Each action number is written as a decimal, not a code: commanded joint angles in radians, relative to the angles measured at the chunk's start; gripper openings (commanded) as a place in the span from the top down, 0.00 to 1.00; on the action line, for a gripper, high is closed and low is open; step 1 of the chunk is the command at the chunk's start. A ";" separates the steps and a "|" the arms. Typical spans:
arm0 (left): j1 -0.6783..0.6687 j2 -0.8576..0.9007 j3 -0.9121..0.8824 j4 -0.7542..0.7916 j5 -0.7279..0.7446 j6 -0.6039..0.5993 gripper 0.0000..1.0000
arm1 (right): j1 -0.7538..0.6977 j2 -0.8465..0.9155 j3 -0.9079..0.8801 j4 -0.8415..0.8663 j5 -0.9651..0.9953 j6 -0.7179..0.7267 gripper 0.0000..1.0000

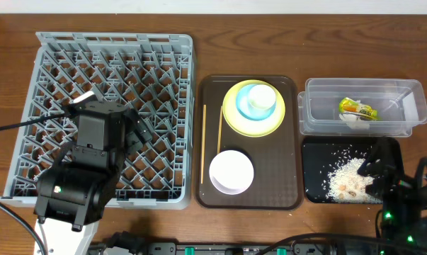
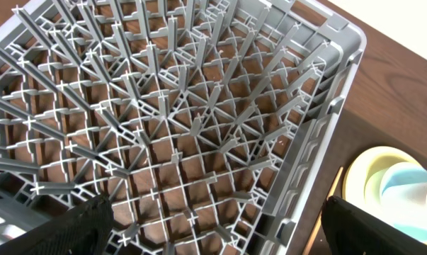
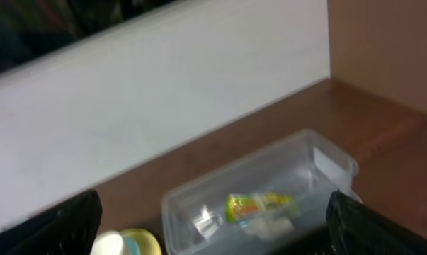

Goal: Sort waste into correct bins and load items into the dishwasher

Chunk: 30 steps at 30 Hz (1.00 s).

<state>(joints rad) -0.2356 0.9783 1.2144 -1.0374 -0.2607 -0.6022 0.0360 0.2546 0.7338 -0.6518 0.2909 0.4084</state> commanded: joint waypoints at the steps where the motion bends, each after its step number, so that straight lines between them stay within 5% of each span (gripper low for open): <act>1: 0.006 0.001 0.014 -0.002 -0.001 0.003 0.05 | -0.007 -0.001 0.005 -0.089 -0.003 -0.013 0.01; 10: 0.006 0.001 0.014 -0.002 -0.001 0.003 0.05 | -0.007 -0.002 0.004 -0.512 0.002 0.006 0.01; 20: 0.006 0.001 0.014 0.022 0.018 -0.002 0.05 | -0.007 0.000 0.004 -0.513 0.000 0.005 0.01; 23: 0.006 0.002 0.013 -0.004 0.259 0.000 0.06 | -0.007 0.000 0.004 -0.512 -0.001 0.006 0.01; 26: -0.011 0.012 -0.014 -0.029 0.476 0.028 0.23 | -0.007 0.000 0.004 -0.513 0.000 0.006 0.01; 30: -0.082 0.039 -0.067 -0.040 0.594 0.053 0.44 | -0.007 0.000 0.004 -0.512 -0.001 0.006 0.01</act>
<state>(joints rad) -0.2619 0.9871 1.2007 -1.0672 0.1219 -0.5846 0.0357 0.2546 0.7330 -1.1629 0.2844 0.4088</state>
